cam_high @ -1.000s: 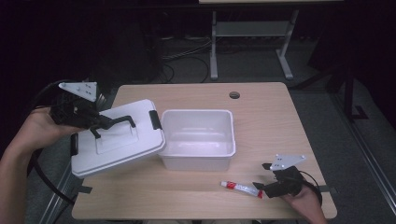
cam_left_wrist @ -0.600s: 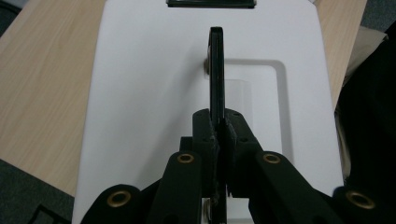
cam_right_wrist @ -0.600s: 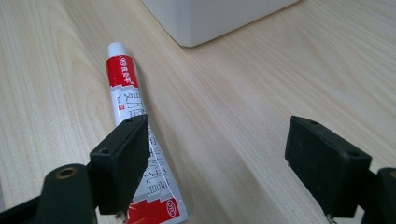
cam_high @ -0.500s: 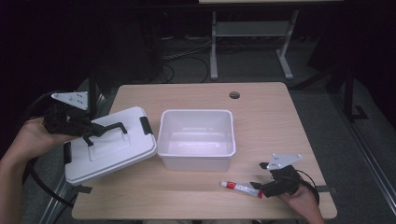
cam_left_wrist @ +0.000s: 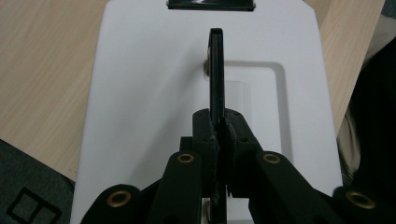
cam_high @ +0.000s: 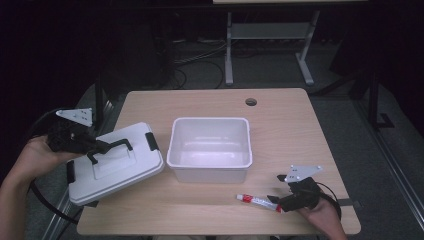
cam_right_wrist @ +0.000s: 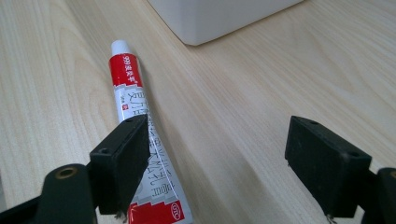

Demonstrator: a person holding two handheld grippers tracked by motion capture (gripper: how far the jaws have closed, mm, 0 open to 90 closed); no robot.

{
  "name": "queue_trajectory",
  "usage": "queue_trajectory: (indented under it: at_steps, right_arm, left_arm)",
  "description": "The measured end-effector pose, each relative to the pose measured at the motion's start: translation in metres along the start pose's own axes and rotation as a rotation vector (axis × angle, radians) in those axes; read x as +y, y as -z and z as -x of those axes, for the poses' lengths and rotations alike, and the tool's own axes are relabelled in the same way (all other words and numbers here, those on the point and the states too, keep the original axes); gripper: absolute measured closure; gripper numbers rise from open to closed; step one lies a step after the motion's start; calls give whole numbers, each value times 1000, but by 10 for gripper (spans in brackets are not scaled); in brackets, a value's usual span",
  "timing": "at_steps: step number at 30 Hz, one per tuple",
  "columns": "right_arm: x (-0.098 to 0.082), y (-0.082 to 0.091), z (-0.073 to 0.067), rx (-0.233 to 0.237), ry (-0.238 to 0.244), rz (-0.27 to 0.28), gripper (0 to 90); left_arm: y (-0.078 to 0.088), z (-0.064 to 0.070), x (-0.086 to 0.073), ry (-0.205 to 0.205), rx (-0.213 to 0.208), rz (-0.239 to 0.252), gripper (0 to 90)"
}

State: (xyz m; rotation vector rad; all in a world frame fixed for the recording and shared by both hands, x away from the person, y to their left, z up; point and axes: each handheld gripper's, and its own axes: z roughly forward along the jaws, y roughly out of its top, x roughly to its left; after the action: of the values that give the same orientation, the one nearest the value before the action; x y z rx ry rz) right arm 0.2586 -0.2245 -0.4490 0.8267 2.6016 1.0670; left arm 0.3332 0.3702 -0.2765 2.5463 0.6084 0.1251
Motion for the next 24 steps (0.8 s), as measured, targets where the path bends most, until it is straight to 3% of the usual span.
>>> queue_trajectory:
  at_steps: [24]
  right_arm:
    - [0, -2, -2, 0, 14, -15, 216]
  left_arm:
    - [-58, -8, -34, 58, -13, -12, 842]
